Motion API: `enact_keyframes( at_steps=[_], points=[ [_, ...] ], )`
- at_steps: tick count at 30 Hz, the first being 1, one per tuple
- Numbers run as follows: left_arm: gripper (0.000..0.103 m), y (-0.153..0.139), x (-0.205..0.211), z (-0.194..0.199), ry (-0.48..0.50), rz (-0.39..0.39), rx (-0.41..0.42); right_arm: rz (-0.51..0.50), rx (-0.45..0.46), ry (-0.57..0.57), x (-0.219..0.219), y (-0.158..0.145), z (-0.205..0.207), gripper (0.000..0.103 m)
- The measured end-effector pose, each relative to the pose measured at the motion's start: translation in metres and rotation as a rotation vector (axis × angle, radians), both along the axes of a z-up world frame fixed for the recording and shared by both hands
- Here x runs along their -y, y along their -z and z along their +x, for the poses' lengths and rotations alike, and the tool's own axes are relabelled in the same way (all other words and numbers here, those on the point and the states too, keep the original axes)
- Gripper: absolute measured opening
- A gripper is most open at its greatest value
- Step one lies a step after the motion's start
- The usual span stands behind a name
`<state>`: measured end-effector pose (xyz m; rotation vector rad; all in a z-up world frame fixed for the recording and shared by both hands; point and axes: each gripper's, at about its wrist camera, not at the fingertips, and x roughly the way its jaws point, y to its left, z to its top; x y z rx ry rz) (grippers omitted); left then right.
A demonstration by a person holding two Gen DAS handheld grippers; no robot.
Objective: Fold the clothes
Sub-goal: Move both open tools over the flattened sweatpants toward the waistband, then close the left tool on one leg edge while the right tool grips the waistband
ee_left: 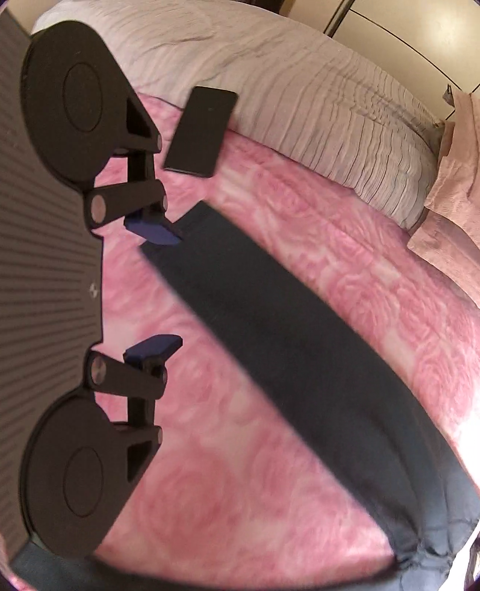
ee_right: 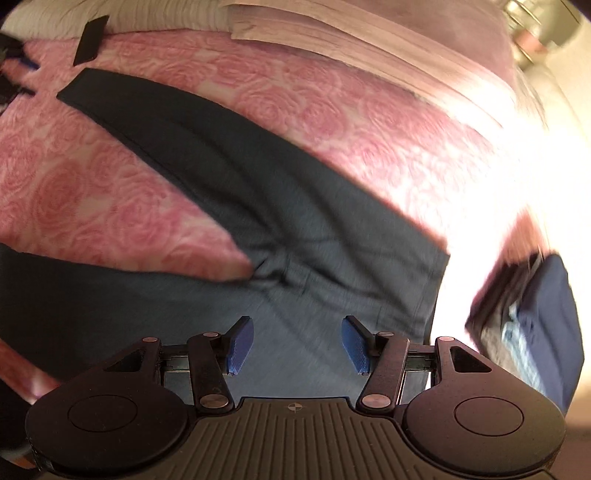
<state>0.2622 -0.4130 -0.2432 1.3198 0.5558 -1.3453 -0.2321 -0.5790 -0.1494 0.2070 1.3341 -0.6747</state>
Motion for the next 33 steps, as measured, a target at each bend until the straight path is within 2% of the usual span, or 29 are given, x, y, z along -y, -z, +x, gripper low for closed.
enact_keyframes(
  at_steps=[4,10,18,22,27,30,33],
  points=[
    [0.049,0.022,0.037,0.013,0.034,0.007,0.018,0.005,-0.017,-0.090,0.043,0.019,0.005,0.056],
    [0.049,0.057,0.076,0.020,0.190,0.042,0.050,0.045,-0.044,-0.200,0.116,0.058,0.005,0.056],
    [0.041,0.095,0.115,0.035,0.313,0.130,0.080,0.088,-0.029,-0.230,0.202,0.104,0.000,0.056],
    [0.041,0.107,0.133,0.043,0.356,0.206,0.051,0.105,-0.040,-0.226,0.228,0.125,-0.001,0.056],
    [0.041,0.121,0.153,0.047,0.426,0.326,0.007,0.107,-0.048,-0.229,0.244,0.134,-0.008,0.056],
    [0.037,0.124,0.165,0.050,0.452,0.399,-0.029,0.108,-0.055,-0.200,0.253,0.137,-0.015,0.056],
    [0.026,0.125,0.172,0.051,0.461,0.456,-0.060,0.110,-0.064,-0.173,0.257,0.140,-0.024,0.056]
  ],
)
